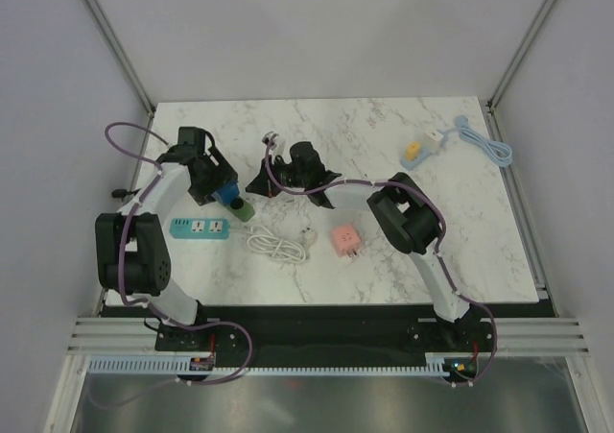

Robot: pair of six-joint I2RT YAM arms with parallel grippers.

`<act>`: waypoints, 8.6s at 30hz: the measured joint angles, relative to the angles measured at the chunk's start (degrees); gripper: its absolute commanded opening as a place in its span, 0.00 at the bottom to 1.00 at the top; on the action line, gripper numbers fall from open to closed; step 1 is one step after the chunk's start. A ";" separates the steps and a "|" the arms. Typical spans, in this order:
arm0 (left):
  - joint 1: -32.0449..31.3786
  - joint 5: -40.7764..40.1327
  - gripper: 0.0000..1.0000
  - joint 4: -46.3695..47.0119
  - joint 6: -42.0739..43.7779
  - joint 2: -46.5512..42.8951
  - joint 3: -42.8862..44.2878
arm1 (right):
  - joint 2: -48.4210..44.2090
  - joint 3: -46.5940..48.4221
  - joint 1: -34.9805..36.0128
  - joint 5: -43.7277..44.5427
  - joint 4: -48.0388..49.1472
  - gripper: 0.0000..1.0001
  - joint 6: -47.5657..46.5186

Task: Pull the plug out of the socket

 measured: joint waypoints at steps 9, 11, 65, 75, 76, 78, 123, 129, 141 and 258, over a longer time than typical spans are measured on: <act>-0.24 -1.77 0.85 0.44 -0.15 1.79 0.74 | 2.32 1.11 3.76 0.94 -4.00 0.00 -2.86; -0.26 -1.84 0.84 0.83 -0.20 2.62 0.92 | 2.32 1.11 4.46 0.98 -4.04 0.00 -3.17; -1.99 -5.18 0.02 6.36 4.37 -8.70 -8.87 | 11.58 6.62 1.77 -10.27 4.55 0.57 17.38; -1.99 -5.77 0.02 7.06 3.89 -7.26 -7.41 | 14.05 10.56 1.36 -10.43 5.53 0.57 20.26; -1.99 -5.79 0.02 7.08 3.87 -7.26 -7.41 | 14.36 10.69 1.33 -10.45 5.90 0.57 20.70; -1.99 -5.81 0.02 7.04 3.87 -7.26 -7.41 | 14.64 10.71 1.29 -10.47 6.08 0.57 21.20; -1.42 -3.45 0.02 15.34 -2.78 -9.57 -12.83 | 15.28 20.48 1.44 0.68 -19.30 0.00 23.67; -1.97 0.35 0.02 16.83 -3.82 -9.46 -12.57 | 13.46 15.80 -0.98 -0.83 -14.97 0.00 25.03; -2.60 2.89 0.73 10.99 -0.44 -6.19 -6.97 | 13.35 15.58 -2.05 -3.04 -15.45 0.22 22.49; 0.57 -0.72 0.02 20.44 9.99 11.91 7.67 | 2.23 1.79 9.97 35.21 -3.96 0.00 -20.06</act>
